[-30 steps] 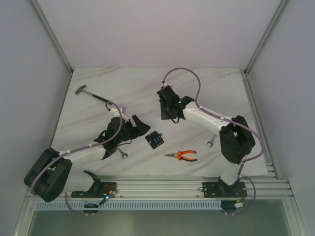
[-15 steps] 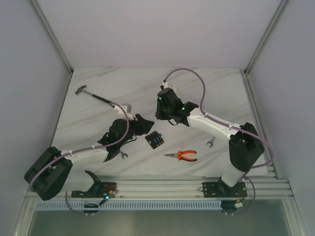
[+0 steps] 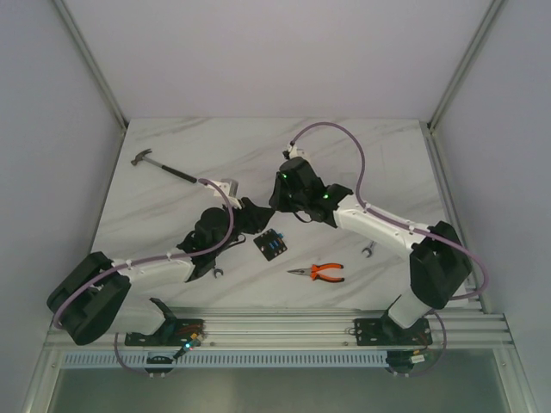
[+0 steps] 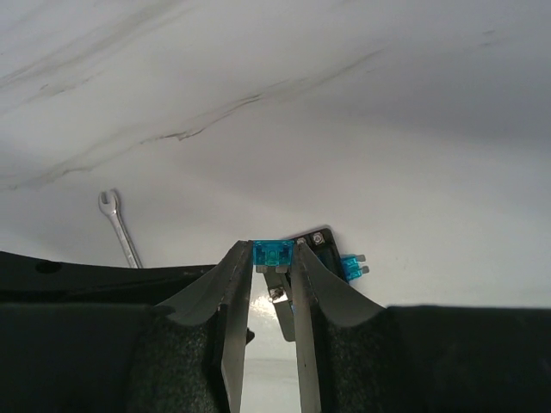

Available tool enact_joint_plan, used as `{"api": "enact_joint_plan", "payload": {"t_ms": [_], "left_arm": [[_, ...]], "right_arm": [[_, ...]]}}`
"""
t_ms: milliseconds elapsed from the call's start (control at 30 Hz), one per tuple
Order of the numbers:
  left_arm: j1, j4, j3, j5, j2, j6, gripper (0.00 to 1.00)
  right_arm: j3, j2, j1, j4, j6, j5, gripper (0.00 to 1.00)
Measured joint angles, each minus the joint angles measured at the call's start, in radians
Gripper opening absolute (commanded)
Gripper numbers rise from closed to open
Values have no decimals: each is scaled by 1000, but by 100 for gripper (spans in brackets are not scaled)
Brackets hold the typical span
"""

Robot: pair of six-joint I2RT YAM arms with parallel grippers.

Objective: Snap on the fuse box
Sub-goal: Pick up the fuse from the center of the board.

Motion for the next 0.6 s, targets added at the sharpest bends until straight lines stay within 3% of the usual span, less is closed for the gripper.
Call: {"api": "enact_joint_plan", "payload": {"t_ms": [600], "left_arm": [[-5, 5, 19, -53, 21, 37, 29]], "right_arm": [[-12, -19, 0, 39, 12, -43, 11]]}}
